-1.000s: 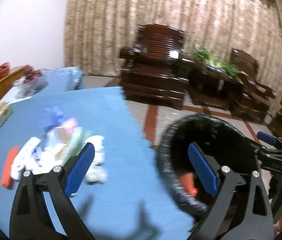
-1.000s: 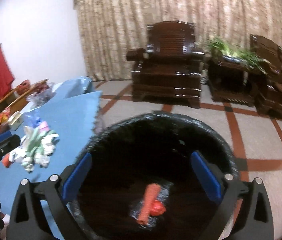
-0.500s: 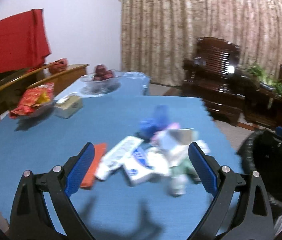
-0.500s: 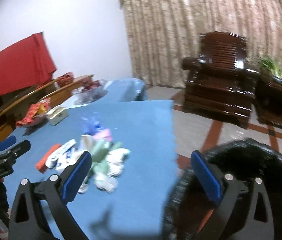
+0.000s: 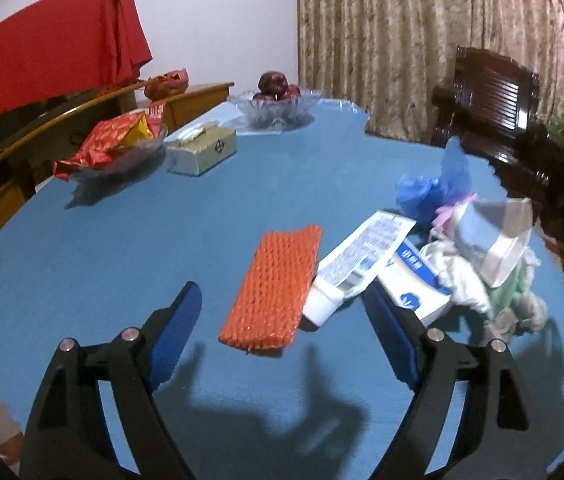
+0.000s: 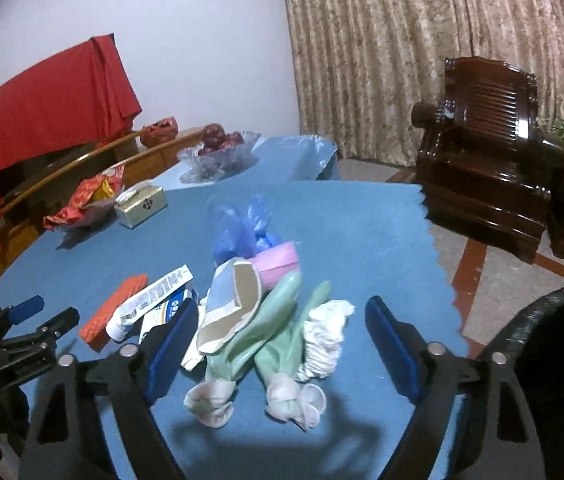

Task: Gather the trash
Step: 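Return both tools to the table and grasp the second orange foam net with the left gripper, then grasp the white paper cup with the right gripper while the left gripper holds the orange net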

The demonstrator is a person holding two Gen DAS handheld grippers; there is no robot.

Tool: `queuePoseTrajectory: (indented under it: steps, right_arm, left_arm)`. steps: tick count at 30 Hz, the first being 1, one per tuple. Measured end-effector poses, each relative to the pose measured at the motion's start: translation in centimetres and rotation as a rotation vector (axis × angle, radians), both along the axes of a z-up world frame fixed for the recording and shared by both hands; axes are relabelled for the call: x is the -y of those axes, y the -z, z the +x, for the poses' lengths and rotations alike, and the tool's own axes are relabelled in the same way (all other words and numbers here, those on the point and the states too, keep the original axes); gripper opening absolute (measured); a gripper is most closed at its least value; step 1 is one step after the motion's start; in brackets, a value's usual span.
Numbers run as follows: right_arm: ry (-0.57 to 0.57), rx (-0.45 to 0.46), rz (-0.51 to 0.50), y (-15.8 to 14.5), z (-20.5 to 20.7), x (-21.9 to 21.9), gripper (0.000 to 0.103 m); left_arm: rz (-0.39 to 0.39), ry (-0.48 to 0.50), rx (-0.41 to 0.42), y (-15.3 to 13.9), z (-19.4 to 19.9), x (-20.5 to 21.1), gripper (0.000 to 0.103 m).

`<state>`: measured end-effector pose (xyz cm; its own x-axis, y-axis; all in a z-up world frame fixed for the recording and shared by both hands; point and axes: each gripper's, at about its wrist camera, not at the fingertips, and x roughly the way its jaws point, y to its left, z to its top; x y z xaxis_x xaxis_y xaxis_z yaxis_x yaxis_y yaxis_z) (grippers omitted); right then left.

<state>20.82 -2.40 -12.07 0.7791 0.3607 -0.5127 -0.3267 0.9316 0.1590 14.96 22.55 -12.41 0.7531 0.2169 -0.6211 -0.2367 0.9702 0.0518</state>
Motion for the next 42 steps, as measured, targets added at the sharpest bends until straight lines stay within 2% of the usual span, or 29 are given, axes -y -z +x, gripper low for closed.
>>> queuePoseTrajectory:
  steps: [5,10,13,15,16,18,19,21,23,30,42]
  right_arm:
    - [-0.025,-0.001,-0.015,0.4,1.5,-1.4,0.067]
    - [-0.047,-0.014,-0.020,0.8,2.8,-2.2,0.053]
    - [-0.060,-0.025,-0.024,1.1,3.2,-2.5,0.052]
    - [-0.072,-0.036,-0.026,1.3,3.6,-2.8,0.048]
    - [-0.078,-0.040,-0.028,1.4,3.7,-3.0,0.046]
    - [-0.087,-0.047,-0.031,1.6,3.9,-3.2,0.040]
    - [-0.088,-0.050,-0.032,1.6,3.9,-3.3,0.038]
    - [-0.093,-0.060,-0.027,1.8,4.0,-3.3,0.026]
    - [-0.102,-0.064,-0.023,1.7,4.0,-3.2,0.017]
    - [-0.127,-0.033,-0.008,0.5,3.2,-2.9,0.015]
    - [-0.139,0.034,0.032,-2.6,0.7,-1.5,0.015]
  left_arm:
    - [-0.014,0.011,-0.042,2.2,1.2,-0.4,0.077]
    - [-0.041,0.017,-0.081,3.8,1.7,-0.4,0.063]
    - [-0.055,0.015,-0.096,4.5,2.3,-0.7,0.051]
    - [-0.060,0.018,-0.107,4.7,2.5,-0.7,0.038]
    - [-0.064,0.021,-0.109,4.8,2.5,-0.7,0.034]
    - [-0.067,0.021,-0.108,4.9,2.5,-0.7,0.022]
    - [-0.067,0.021,-0.109,4.9,2.5,-0.7,0.019]
    - [-0.076,0.019,-0.108,4.9,2.5,-0.8,0.013]
    - [-0.085,0.013,-0.103,4.7,2.4,-0.9,0.012]
    - [-0.090,0.017,-0.035,1.8,1.3,-0.2,0.012]
    - [-0.116,0.099,0.041,-3.0,0.3,3.7,0.011]
